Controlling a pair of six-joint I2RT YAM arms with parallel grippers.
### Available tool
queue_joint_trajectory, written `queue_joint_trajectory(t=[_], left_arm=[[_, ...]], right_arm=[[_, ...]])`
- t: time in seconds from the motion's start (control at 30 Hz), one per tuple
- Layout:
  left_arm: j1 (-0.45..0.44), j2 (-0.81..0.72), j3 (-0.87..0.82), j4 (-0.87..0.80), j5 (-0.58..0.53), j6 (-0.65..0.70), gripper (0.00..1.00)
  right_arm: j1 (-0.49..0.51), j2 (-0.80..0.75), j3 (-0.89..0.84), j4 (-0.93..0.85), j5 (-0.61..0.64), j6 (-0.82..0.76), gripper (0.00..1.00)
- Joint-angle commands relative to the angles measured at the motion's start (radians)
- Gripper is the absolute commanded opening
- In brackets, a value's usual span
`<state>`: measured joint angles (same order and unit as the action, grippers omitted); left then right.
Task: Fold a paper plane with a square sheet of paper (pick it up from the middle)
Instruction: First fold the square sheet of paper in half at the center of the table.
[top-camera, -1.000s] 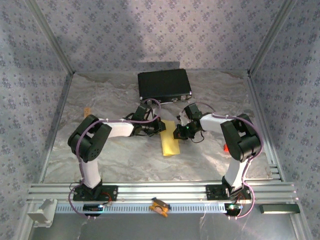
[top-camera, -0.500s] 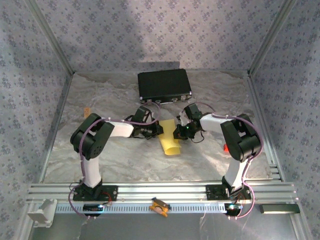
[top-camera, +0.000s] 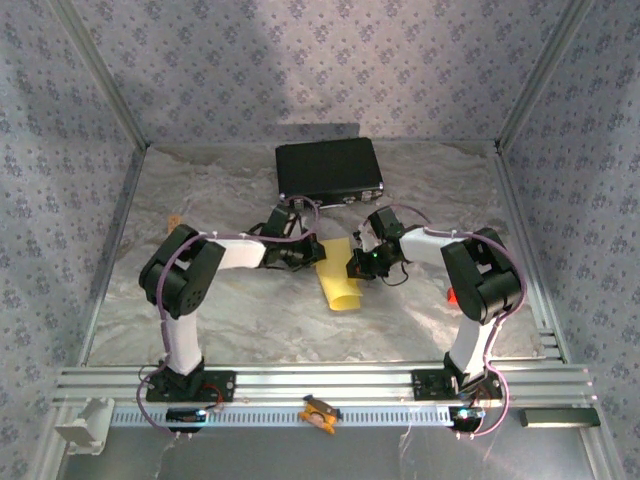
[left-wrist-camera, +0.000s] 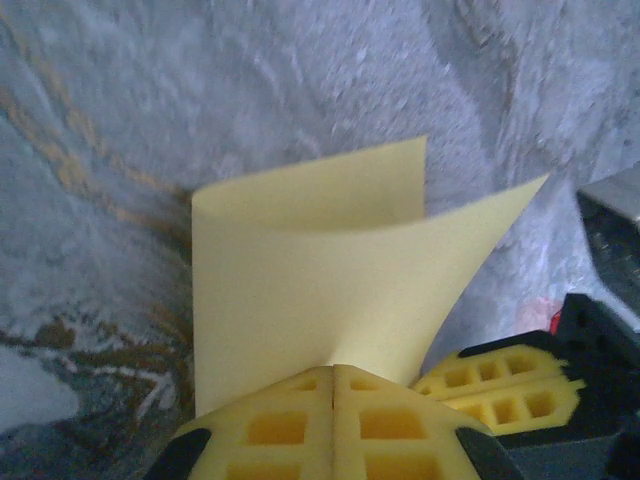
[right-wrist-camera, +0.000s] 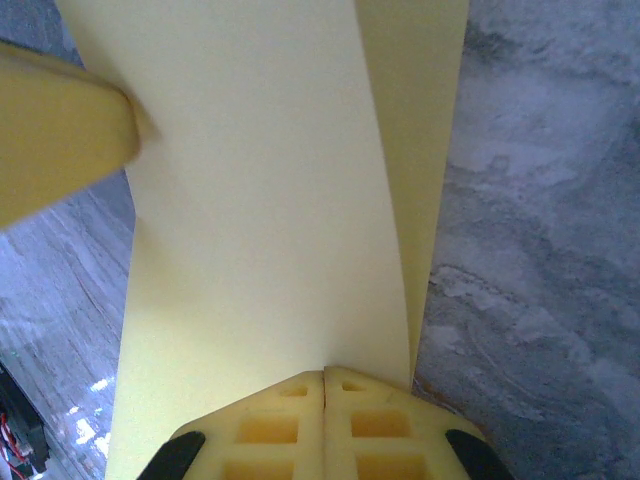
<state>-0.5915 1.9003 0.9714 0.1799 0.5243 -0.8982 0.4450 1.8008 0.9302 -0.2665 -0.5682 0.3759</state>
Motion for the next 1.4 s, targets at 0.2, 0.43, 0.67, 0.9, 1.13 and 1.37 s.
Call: queue_joint_trajectory(t=[0.2, 0.43, 0.67, 0.9, 1.13, 1.37], left_arm=[[0.020, 0.081, 0.020, -0.052, -0.002, 0.041, 0.02], [0.026, 0.072, 0.058, -0.099, -0.011, 0.063, 0.03], [0.031, 0.051, 0.146, -0.144, 0.026, 0.089, 0.05], [0.047, 0.111, 0.137, -0.114, 0.040, 0.073, 0.05], [0.064, 0.148, 0.137, -0.108, 0.026, 0.072, 0.05], [0.089, 0.130, 0.164, -0.149, -0.031, 0.078, 0.06]], right_arm=[[0.005, 0.067, -0.030, -0.096, 0.144, -0.008, 0.00], [0.007, 0.063, -0.031, -0.100, 0.148, -0.007, 0.00], [0.005, 0.063, -0.030, -0.099, 0.146, -0.008, 0.00], [0.005, 0.066, -0.030, -0.099, 0.143, -0.009, 0.00], [0.007, 0.066, -0.028, -0.101, 0.146, -0.009, 0.00], [0.007, 0.065, -0.028, -0.104, 0.146, -0.009, 0.00]])
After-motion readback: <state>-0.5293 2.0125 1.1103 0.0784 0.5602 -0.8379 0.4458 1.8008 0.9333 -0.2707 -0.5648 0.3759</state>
